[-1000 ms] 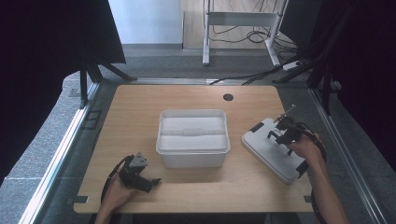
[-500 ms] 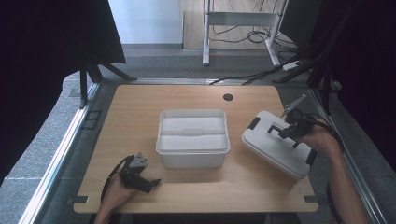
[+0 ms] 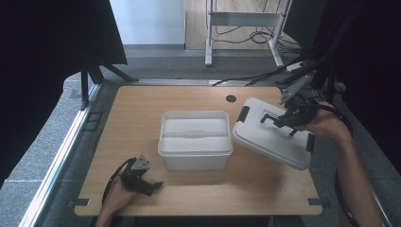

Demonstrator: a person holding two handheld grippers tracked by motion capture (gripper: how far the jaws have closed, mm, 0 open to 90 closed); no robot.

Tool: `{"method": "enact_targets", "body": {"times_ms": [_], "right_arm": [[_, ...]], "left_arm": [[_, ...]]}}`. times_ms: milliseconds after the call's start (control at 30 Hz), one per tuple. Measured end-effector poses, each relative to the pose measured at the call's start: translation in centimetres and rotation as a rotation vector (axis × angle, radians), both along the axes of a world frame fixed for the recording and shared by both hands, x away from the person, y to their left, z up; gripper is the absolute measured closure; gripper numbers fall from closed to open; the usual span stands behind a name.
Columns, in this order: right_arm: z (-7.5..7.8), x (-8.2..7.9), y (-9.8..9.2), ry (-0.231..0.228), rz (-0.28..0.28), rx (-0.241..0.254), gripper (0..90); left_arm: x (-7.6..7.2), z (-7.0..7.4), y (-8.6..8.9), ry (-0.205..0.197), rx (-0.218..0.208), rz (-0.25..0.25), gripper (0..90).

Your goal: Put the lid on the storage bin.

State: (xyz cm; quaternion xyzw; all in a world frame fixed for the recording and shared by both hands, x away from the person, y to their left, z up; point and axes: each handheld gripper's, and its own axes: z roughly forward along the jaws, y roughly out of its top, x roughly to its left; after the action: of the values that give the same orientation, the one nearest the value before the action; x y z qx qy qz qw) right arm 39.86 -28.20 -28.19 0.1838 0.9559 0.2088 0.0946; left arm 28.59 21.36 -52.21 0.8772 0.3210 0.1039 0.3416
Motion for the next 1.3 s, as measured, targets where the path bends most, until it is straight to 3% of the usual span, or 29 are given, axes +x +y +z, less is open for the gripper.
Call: {"method": "enact_targets", "body": {"times_ms": [167,400,667,967,1133,1300], "right_arm": [[1.2,0.3,3.2,-0.014,0.069,0.019,84.0],[1.3,1.1,8.5,-0.022,0.164,0.009,84.0],[0.0,1.9,15.7,-0.012,0.298,0.003,83.9],[-2.1,2.7,22.4,0.005,0.389,-0.02,83.8],[-3.4,2.7,24.6,0.004,0.415,-0.044,83.7],[-4.1,2.8,24.8,0.012,0.417,-0.034,83.4]], "left_arm": [[0.0,0.0,0.0,0.0,-0.001,-0.003,0.0],[0.0,0.0,0.0,-0.001,0.0,-0.009,0.1],[-0.1,0.0,0.0,0.001,-0.001,-0.012,0.1],[-0.1,0.0,0.0,0.0,0.0,-0.018,0.4],[-0.1,0.0,0.0,0.0,-0.002,-0.02,0.5],[-0.2,0.0,0.0,0.0,-0.001,-0.021,0.7]]}}
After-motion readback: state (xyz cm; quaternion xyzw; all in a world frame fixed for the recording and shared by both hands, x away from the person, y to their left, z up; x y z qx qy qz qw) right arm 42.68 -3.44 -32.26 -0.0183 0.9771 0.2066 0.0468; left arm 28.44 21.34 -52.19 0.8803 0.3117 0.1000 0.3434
